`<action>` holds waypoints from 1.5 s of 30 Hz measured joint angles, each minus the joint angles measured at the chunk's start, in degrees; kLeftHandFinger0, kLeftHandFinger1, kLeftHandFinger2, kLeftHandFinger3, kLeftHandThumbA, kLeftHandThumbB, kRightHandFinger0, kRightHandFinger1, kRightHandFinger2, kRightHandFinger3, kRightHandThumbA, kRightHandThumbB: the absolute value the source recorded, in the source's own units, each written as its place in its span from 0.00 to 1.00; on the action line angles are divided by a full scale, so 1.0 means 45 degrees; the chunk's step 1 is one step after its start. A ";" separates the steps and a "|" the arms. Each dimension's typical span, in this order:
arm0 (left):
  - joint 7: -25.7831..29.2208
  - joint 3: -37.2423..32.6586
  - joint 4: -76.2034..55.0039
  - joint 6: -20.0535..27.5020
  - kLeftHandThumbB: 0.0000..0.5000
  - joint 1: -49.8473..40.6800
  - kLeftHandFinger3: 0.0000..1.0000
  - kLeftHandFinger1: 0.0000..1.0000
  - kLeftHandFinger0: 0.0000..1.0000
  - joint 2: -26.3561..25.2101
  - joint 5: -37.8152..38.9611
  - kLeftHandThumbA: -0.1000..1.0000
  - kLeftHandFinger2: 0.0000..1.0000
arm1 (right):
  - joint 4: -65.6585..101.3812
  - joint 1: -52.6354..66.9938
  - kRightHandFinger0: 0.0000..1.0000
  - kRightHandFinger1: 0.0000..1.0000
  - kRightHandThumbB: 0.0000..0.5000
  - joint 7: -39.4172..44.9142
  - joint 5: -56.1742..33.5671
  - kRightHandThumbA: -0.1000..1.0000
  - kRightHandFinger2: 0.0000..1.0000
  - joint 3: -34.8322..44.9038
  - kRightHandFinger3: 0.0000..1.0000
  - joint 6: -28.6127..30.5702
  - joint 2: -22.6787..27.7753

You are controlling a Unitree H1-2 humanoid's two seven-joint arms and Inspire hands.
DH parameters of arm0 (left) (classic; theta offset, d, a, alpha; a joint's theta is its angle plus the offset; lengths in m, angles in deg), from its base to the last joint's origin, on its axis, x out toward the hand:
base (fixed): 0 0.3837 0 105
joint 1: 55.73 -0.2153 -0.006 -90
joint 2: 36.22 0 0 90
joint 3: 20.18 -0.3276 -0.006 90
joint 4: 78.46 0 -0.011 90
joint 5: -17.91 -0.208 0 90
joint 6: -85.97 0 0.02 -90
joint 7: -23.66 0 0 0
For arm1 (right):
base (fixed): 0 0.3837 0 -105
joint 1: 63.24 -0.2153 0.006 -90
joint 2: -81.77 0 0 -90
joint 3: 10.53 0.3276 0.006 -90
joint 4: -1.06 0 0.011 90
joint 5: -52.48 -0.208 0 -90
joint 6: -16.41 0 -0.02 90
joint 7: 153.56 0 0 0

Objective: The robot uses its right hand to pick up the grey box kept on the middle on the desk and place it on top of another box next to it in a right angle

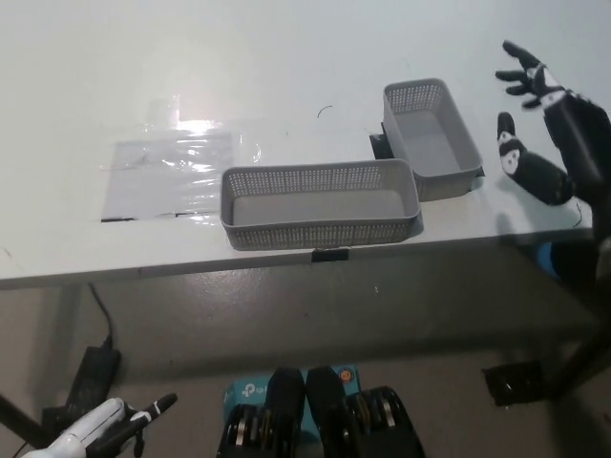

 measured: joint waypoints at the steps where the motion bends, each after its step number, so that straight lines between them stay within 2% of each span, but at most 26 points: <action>1: -0.0005 0.0002 0.0000 0.0000 0.39 0.0003 0.17 0.01 0.01 -0.0001 -0.0026 1.00 0.02 | -0.0332 -0.0189 1.00 1.00 0.84 0.0213 -0.0015 0.26 1.00 -0.0094 1.00 0.0016 0.0117; 2: -0.0015 0.0003 0.0000 -0.0003 0.39 0.0012 0.17 0.00 0.00 0.0000 -0.0047 1.00 0.02 | -0.0698 -0.0358 1.00 1.00 0.87 0.0397 -0.0033 0.24 1.00 -0.0199 1.00 0.0024 0.0211; 4: -0.0041 0.0030 0.0000 -0.0013 0.34 0.0038 0.18 0.02 0.02 0.0002 -0.0058 0.97 0.05 | -0.1163 -0.0533 1.00 1.00 0.81 0.0673 -0.0106 0.28 1.00 -0.0350 1.00 0.0032 0.0288; 6: -0.0046 0.0073 -0.0001 -0.0011 0.34 0.0046 0.17 0.01 0.02 0.0002 -0.0059 0.98 0.05 | -0.1527 -0.0622 1.00 1.00 0.79 0.0948 -0.0189 0.31 1.00 -0.0568 1.00 0.0035 0.0297; 9: -0.0078 0.0084 -0.0009 -0.0005 0.40 0.0051 0.15 0.00 0.01 0.0002 -0.0065 1.00 0.02 | -0.2044 -0.0678 1.00 1.00 0.80 0.1451 -0.0224 0.28 1.00 -0.0977 1.00 0.0013 0.0296; 13: -0.0105 0.0086 -0.0007 0.0013 0.37 0.0050 0.14 0.01 0.03 0.0001 -0.0074 0.99 0.02 | -0.2862 -0.0863 1.00 1.00 0.79 0.1980 -0.0196 0.27 1.00 -0.1576 1.00 0.0024 0.0286; 17: -0.0182 0.0095 -0.0008 -0.0016 0.37 0.0043 0.14 0.00 0.00 0.0003 -0.0079 0.97 0.02 | -0.3543 -0.1100 1.00 1.00 0.74 0.2243 -0.0099 0.26 1.00 -0.2166 1.00 0.0110 0.0275; 18: -0.0187 0.0099 -0.0009 -0.0029 0.41 0.0038 0.12 0.00 0.00 0.0003 -0.0087 0.99 0.00 | -0.3634 -0.1134 1.00 1.00 0.74 0.2290 -0.0051 0.26 1.00 -0.2298 1.00 0.0149 0.0264; 20: -0.0191 0.0105 -0.0009 -0.0034 0.46 0.0025 0.11 0.00 0.01 0.0003 -0.0094 1.00 0.00 | -0.3718 -0.1171 1.00 1.00 0.71 0.2332 0.0034 0.28 1.00 -0.2556 1.00 0.0253 0.0195; 24: -0.0194 0.0114 -0.0009 -0.0032 0.39 0.0015 0.10 0.00 0.01 0.0006 -0.0117 0.98 0.00 | -0.3826 -0.1312 1.00 1.00 0.69 0.2381 0.0179 0.26 1.00 -0.2865 1.00 0.0390 -0.0052; 25: -0.0195 0.0119 -0.0009 -0.0032 0.36 0.0015 0.12 0.00 0.00 0.0006 -0.0116 0.98 0.01 | -0.3842 -0.1364 1.00 1.00 0.65 0.2381 0.0231 0.25 1.00 -0.2913 1.00 0.0437 -0.0098; 26: -0.0196 0.0121 -0.0009 -0.0031 0.36 0.0016 0.12 0.00 0.01 0.0006 -0.0117 0.98 0.02 | -0.3850 -0.1412 1.00 1.00 0.64 0.2380 0.0280 0.25 1.00 -0.2951 1.00 0.0489 -0.0134; 29: -0.0197 0.0120 -0.0009 -0.0024 0.36 0.0016 0.12 0.00 0.00 0.0006 -0.0131 0.98 0.01 | -0.4088 -0.1603 1.00 1.00 0.64 0.2378 0.0441 0.25 1.00 -0.3078 1.00 0.0702 -0.0172; 33: -0.0200 0.0127 -0.0009 -0.0027 0.42 0.0016 0.11 0.00 0.00 0.0006 -0.0126 0.99 0.01 | -0.4770 -0.1845 1.00 1.00 0.61 0.2366 0.0690 0.25 1.00 -0.3194 1.00 0.0977 -0.0169; 35: -0.0200 0.0133 -0.0008 -0.0025 0.40 0.0018 0.12 0.00 0.00 0.0007 -0.0124 0.96 0.01 | -0.5284 -0.1987 1.00 1.00 0.58 0.2361 0.0859 0.24 1.00 -0.3332 1.00 0.1122 -0.0163; 36: -0.0200 0.0166 -0.0008 -0.0025 0.35 0.0017 0.13 0.01 0.00 0.0018 -0.0109 0.95 0.03 | -0.5780 -0.2110 1.00 1.00 0.60 0.2335 0.0962 0.23 1.00 -0.3469 1.00 0.1288 -0.0164; 39: -0.0198 0.0178 -0.0009 -0.0020 0.35 0.0017 0.12 0.00 0.00 0.0027 -0.0115 0.95 0.01 | -0.6763 -0.2293 1.00 1.00 0.59 0.2262 0.1195 0.22 1.00 -0.3689 1.00 0.1605 -0.0162; 43: -0.0203 0.0202 -0.0012 -0.0022 0.42 -0.0021 0.11 0.00 0.00 0.0050 -0.0101 0.96 0.00 | -0.7924 -0.2561 1.00 1.00 0.57 0.1977 0.1582 0.19 1.00 -0.3876 1.00 0.2061 -0.0127; 45: -0.0202 0.0220 -0.0014 -0.0016 0.43 -0.0017 0.11 0.00 0.00 0.0055 -0.0096 0.97 0.00 | -0.8281 -0.2704 1.00 1.00 0.59 0.1889 0.1688 0.18 1.00 -0.3876 1.00 0.2224 -0.0106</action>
